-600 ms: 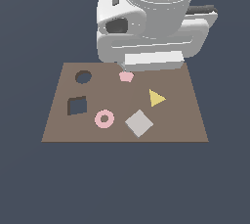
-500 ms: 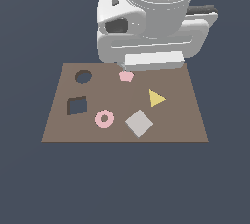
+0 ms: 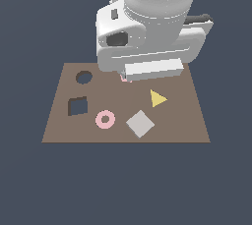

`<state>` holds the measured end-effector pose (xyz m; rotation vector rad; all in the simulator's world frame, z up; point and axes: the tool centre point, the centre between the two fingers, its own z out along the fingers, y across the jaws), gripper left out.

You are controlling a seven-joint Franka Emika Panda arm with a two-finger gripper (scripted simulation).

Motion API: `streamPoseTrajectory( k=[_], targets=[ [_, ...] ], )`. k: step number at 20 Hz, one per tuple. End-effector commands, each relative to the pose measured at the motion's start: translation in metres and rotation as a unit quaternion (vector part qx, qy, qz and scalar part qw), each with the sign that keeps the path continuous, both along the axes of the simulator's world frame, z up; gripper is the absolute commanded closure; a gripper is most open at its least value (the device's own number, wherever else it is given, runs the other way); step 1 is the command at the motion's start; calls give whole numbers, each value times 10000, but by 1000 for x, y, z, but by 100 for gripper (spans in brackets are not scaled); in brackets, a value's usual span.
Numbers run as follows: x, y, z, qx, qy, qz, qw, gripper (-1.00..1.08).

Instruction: Insert a designated object into the corresponding slot on a board.

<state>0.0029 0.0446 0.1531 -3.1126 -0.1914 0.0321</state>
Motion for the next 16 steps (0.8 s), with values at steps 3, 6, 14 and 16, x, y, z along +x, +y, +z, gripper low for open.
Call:
streamPoseTrajectory(
  k=[3,6,14,16],
  targets=[
    [11,-4,-13,-8,-14,351,9994,-92],
    [21,-7,-25,-15,-30,677,9977,-92],
    [57,-10,-65,-41,-82,1748,9846,-92],
    [65,-10,-73,-48,-94,1986,9800,-92]
  ],
)
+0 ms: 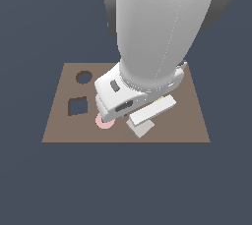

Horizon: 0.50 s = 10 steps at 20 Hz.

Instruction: Insert a designated object into the corresponding slot on a board.

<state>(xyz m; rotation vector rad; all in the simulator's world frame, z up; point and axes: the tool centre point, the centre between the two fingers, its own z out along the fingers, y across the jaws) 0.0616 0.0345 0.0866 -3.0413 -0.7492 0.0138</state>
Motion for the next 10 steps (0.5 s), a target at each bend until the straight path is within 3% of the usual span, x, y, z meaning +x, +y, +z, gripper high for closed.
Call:
streamPoseTrajectory(
  k=[1,10],
  targets=[
    [10,1,-11,-7,-19,308,9995,-92],
    [33,5,-33,-26,-52,966,9953,-92]
  ],
)
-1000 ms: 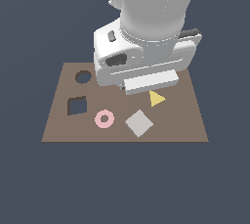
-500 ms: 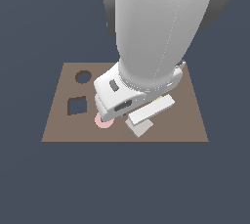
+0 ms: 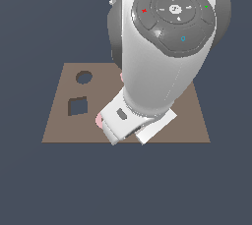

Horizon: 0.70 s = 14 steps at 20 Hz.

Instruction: Insert a designated object into the corresponding slot on a board.

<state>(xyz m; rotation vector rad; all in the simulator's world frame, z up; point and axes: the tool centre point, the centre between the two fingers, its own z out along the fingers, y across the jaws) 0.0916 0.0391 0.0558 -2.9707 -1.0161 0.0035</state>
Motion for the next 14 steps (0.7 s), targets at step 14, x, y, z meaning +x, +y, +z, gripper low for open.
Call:
streamPoseTrajectory(
  k=[14],
  targets=[
    [7,3,-10,-6,-12,202,9998,-92]
  ],
)
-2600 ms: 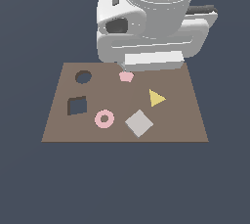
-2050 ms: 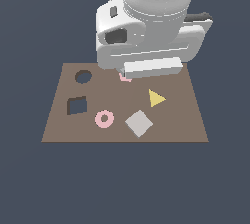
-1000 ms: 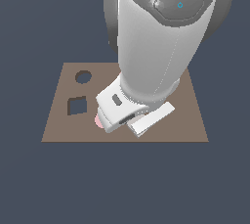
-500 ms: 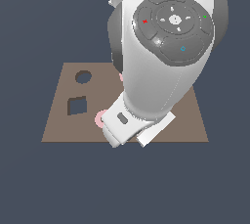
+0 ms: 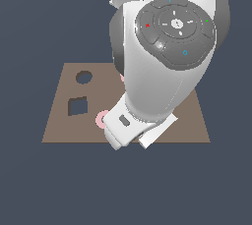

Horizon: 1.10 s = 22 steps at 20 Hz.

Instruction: Insert a designated object into the corresponding slot on a board.

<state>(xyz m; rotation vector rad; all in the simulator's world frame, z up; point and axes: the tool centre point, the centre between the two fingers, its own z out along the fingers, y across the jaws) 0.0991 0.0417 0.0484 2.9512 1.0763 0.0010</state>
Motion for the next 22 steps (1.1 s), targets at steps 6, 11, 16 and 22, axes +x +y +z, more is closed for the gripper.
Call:
streamPoseTrajectory(
  k=[6,11,16,22],
  targets=[
    [-1,0,-18,0,4,-3,10000,-92],
    [-1,0,-18,0,4,-3,10000,108],
    [-1,0,-18,0,4,-3,10000,108],
    [0,0,-13,-1,3,-5,10000,108]
  ],
)
